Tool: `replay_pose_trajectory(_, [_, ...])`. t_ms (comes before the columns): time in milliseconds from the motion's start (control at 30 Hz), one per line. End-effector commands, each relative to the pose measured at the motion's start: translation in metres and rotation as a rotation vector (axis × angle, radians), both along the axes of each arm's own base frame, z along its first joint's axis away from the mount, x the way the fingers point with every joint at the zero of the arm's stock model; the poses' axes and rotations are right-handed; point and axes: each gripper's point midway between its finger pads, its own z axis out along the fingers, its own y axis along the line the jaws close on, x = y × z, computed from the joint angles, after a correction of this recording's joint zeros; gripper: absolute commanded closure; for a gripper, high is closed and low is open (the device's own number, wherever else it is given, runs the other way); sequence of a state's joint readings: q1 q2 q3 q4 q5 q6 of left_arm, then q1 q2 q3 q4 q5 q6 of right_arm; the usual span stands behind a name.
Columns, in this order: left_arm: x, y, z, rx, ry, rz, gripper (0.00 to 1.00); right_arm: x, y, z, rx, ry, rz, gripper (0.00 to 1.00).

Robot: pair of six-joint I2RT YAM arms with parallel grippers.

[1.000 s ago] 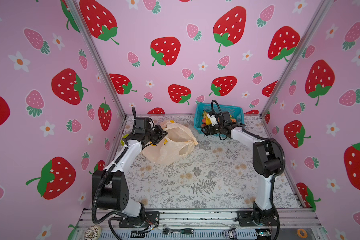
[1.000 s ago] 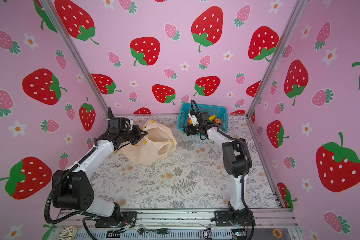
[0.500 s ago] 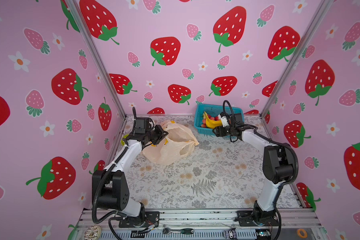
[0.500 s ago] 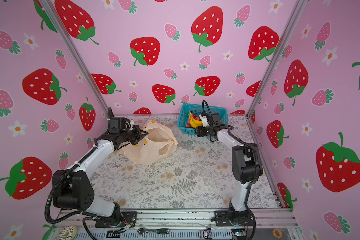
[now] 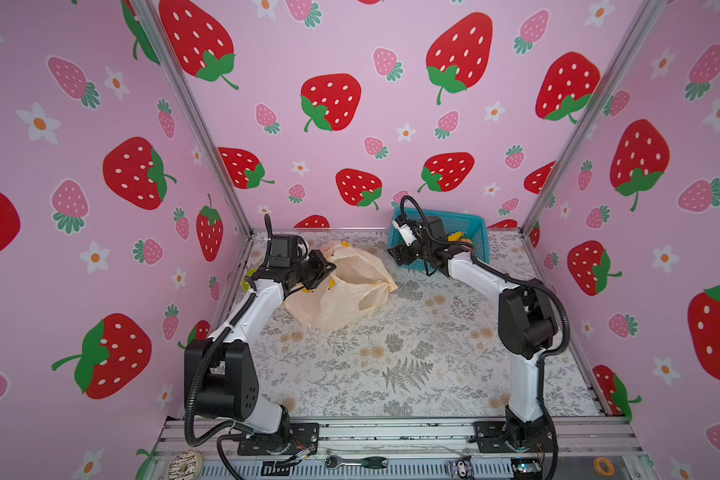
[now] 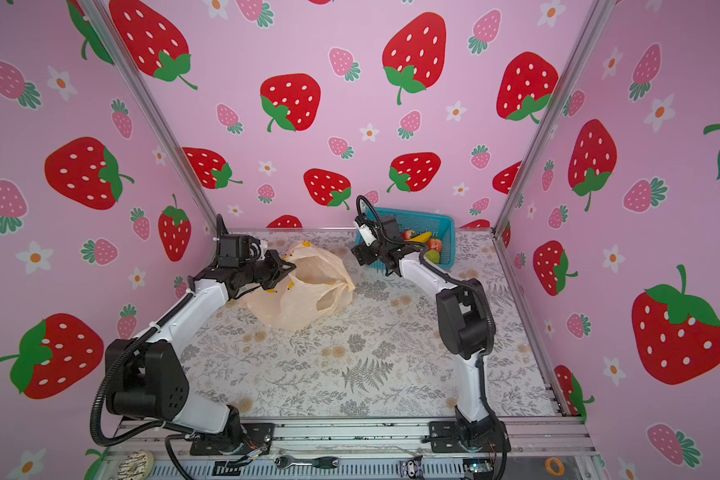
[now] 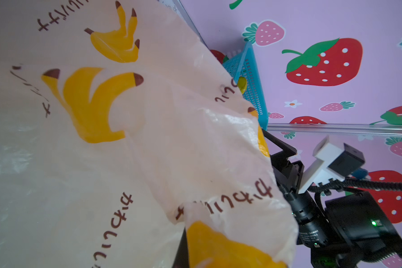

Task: Place the fake fruits into the plastic bag and tie a complex knot
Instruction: 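Lower the right gripper into the teal basket and grasp the yellow banana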

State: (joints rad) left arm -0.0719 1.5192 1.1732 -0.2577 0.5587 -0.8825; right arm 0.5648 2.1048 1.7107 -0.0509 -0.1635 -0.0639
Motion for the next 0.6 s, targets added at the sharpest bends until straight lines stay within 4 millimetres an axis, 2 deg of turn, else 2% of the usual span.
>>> replay_pose_trajectory(0, [0.005,0.002,0.012,0.001,-0.036,0.0,1.0,0.022,0.0,-0.016,0.008,0.045,-0.099,0.23])
replay_pose_trajectory(200, [0.006,0.003,0.012,-0.007,-0.035,0.001,1.0,0.044,0.017,-0.036,0.044,0.117,-0.212,0.26])
replay_pose_trajectory(300, [0.007,0.005,0.01,-0.008,-0.032,0.005,1.0,0.05,0.018,-0.049,0.04,0.171,-0.26,0.31])
replay_pose_trajectory(433, [0.007,0.005,0.01,-0.01,-0.03,0.005,1.0,0.044,0.003,-0.064,-0.02,0.216,-0.312,0.39])
replay_pose_trajectory(567, [0.007,0.005,0.01,-0.013,-0.03,0.006,1.0,0.023,-0.025,-0.072,-0.054,0.255,-0.342,0.47])
